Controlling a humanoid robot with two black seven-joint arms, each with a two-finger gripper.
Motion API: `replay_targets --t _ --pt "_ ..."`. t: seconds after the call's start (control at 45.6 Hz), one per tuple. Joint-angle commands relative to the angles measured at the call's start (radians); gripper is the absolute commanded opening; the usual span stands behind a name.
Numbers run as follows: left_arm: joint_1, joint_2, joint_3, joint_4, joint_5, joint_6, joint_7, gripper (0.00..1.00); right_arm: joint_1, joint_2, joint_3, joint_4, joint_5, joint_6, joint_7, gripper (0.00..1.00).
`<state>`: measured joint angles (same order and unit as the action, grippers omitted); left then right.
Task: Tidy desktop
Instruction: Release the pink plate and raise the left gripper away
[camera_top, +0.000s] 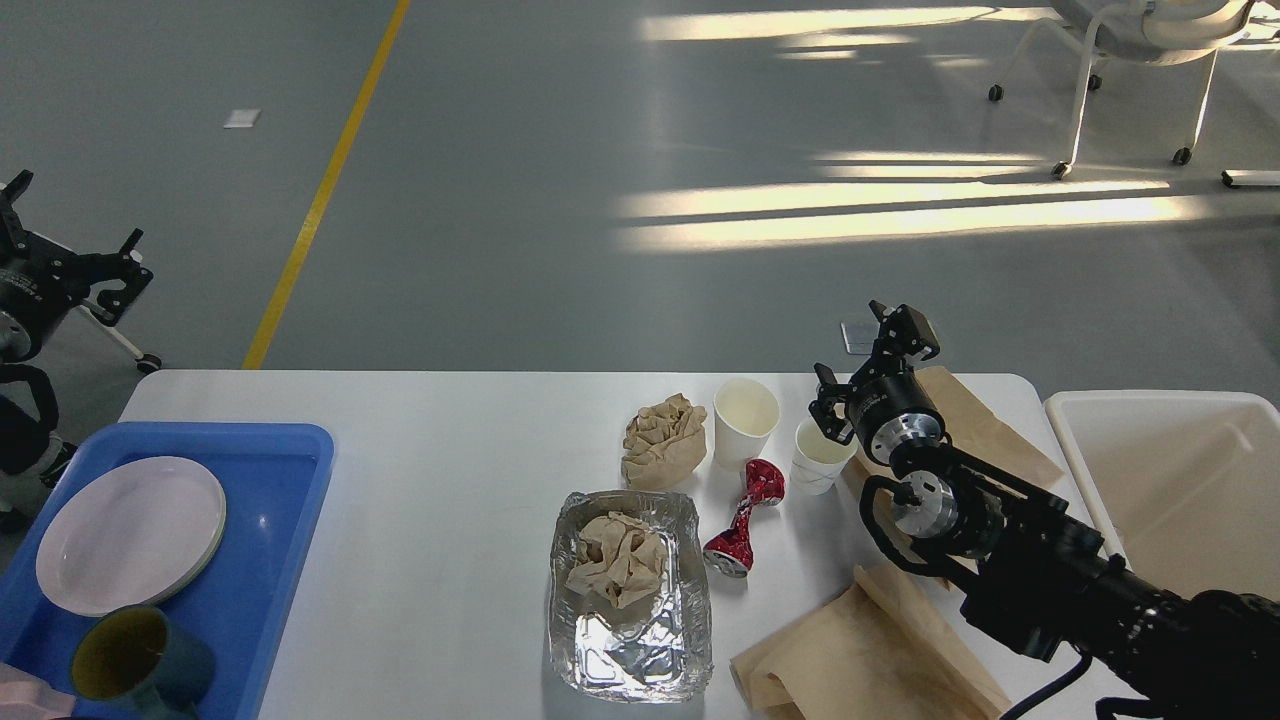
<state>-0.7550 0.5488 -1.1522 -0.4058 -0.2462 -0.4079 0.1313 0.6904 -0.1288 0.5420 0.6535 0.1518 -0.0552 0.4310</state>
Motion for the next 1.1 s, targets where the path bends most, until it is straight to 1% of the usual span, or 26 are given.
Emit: replay_targets --t 0.0,0.11,0.285,0.767,0.877,1.074 --pt "0.006 -0.021 -0.041 -0.001 -0.001 0.001 -0.002 0.96 0.000 0.000 -0.001 0.000 0.000 0.000 0.000 1.00" --pt "0.005 -0.027 -0.046 -0.001 -0.004 0.001 -0.005 0.96 0.000 0.000 -0.001 0.000 0.000 0.000 0.000 1.00" --pt "0.006 -0.032 -0.041 -0.001 -0.001 0.001 -0.032 0.96 0.000 0.000 0.001 0.000 0.000 0.000 0.000 1.00" --pt "0.002 -0.033 -0.030 -0.001 0.004 0.001 -0.033 0.96 0.000 0.000 -0.001 0.000 0.000 0.000 0.000 1.00" --pt "0.005 -0.059 -0.027 0.001 0.004 0.001 -0.042 0.96 0.000 0.000 0.001 0.000 0.000 0.000 0.000 1.00" --pt "0.010 -0.104 -0.029 0.001 0.005 0.001 -0.044 0.96 0.000 0.000 -0.001 0.000 0.000 0.000 0.000 1.00"
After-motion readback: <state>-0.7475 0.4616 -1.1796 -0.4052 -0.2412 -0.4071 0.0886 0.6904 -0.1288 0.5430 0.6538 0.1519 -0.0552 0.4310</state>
